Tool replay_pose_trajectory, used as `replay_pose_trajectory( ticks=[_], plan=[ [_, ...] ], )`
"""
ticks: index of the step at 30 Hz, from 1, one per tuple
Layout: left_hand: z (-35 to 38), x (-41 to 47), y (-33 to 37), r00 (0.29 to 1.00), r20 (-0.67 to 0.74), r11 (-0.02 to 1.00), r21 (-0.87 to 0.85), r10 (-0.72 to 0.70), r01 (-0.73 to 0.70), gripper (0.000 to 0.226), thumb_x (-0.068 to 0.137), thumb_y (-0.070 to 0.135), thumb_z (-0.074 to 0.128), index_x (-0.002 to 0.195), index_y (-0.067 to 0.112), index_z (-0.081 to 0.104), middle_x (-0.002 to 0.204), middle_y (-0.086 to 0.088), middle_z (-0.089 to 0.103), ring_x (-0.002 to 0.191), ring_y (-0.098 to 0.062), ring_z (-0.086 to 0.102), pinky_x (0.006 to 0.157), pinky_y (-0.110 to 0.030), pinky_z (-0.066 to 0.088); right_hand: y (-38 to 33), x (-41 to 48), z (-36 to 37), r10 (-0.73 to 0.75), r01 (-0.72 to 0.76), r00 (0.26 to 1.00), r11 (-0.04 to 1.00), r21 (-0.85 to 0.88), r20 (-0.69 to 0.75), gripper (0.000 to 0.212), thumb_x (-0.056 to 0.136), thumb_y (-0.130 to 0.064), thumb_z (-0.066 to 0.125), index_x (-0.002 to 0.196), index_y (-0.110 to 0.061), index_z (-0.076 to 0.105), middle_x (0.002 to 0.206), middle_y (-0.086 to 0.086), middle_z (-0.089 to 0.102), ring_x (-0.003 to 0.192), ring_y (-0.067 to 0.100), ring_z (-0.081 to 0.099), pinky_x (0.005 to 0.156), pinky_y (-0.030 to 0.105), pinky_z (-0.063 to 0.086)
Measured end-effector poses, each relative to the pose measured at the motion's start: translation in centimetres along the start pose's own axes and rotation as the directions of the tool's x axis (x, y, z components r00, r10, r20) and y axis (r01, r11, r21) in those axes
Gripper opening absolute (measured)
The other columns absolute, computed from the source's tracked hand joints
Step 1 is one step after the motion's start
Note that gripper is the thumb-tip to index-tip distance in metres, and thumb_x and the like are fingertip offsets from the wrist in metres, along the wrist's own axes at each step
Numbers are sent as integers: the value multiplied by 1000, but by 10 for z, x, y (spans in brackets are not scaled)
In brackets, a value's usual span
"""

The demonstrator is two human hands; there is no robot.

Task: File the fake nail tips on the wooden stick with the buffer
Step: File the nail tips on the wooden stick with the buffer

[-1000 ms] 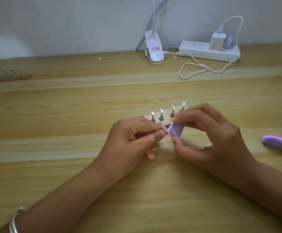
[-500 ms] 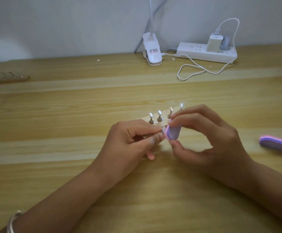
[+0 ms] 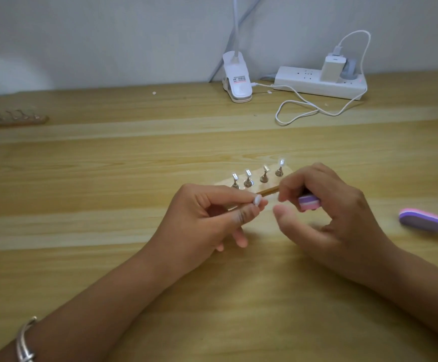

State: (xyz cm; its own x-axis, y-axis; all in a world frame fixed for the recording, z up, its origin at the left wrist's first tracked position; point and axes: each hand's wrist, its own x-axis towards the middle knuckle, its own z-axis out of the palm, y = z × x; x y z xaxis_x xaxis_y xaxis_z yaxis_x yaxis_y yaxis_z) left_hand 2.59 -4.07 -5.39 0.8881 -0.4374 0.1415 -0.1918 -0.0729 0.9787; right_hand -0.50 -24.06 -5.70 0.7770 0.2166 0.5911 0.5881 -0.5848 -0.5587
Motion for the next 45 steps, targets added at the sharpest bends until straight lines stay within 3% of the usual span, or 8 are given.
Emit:
replay_pose_trajectory(
  ticks=[4, 10, 15, 22, 29, 38, 42, 45],
  plan=[
    [1, 0, 0, 1000, 10, 1000, 4, 3, -3, 12, 80, 24, 73, 91, 25, 79, 80, 2, 74, 52, -22, 68, 37, -24, 40, 0, 0, 3, -47, 47, 999, 999, -4, 8, 12, 91, -22, 63, 96, -12, 67, 85, -27, 46, 81, -1, 50, 75, 4, 38],
    [3, -1, -4, 1000, 12, 997, 71, 26, -27, 12, 84, 12, 73, 94, 12, 79, 81, -2, 72, 52, -20, 68, 36, -25, 42, 8, 1, 2, -71, 70, 997, 997, 7, 31, 13, 93, -20, 65, 92, -8, 72, 86, -30, 52, 78, 12, 53, 76, 15, 41],
    [3, -2, -4, 996, 15, 987, 127, 93, -95, 11, 85, 15, 72, 94, 18, 79, 84, 2, 68, 56, -16, 68, 36, -34, 48, 9, 0, 2, -61, 60, 998, 997, 41, 28, 6, 91, -13, 69, 93, -8, 71, 83, -33, 51, 77, 8, 52, 75, 16, 40],
    [3, -2, -3, 992, 6, 978, 164, 126, -125, 11, 86, 14, 72, 95, 16, 79, 83, 0, 68, 56, -16, 68, 36, -40, 47, 7, -2, 0, -52, 51, 999, 997, 63, 16, 21, 88, -8, 69, 106, -18, 64, 80, -18, 49, 76, 2, 53, 76, 12, 40],
    [4, -3, -1, 990, 7, 972, 188, 144, -143, 11, 85, 11, 72, 93, 15, 79, 84, 0, 71, 56, -14, 68, 47, -17, 45, 5, -2, 0, -115, 116, 993, 993, -28, 7, 11, 87, -14, 73, 97, -9, 70, 72, -8, 48, 72, 12, 49, 70, 13, 39],
    [6, -5, 0, 985, -49, 966, 211, 166, -152, 7, 84, 4, 73, 89, 7, 78, 80, 0, 73, 57, -13, 71, 52, -13, 45, 9, -2, 6, -192, 185, 979, 977, -105, -61, 15, 90, -16, 70, 88, -3, 77, 67, -3, 61, 63, 19, 49, 62, 30, 45],
    [9, -6, 2, 970, -80, 937, 290, 228, -197, 11, 83, -1, 73, 88, 7, 78, 77, -5, 72, 59, -10, 70, 55, -19, 52, 10, 0, 9, -207, 199, 975, 975, -97, -77, 16, 90, -15, 74, 84, -1, 75, 74, -16, 51, 64, 13, 47, 63, 24, 45],
    [12, -6, 5, 954, -68, 886, 396, 291, -242, 13, 83, -2, 73, 88, 9, 79, 77, -2, 71, 63, -8, 68, 58, -10, 49, 8, 1, 9, -181, 176, 981, 982, -65, -73, 14, 88, -12, 73, 79, -1, 73, 72, -16, 48, 62, 14, 46, 65, 17, 41]
  ],
)
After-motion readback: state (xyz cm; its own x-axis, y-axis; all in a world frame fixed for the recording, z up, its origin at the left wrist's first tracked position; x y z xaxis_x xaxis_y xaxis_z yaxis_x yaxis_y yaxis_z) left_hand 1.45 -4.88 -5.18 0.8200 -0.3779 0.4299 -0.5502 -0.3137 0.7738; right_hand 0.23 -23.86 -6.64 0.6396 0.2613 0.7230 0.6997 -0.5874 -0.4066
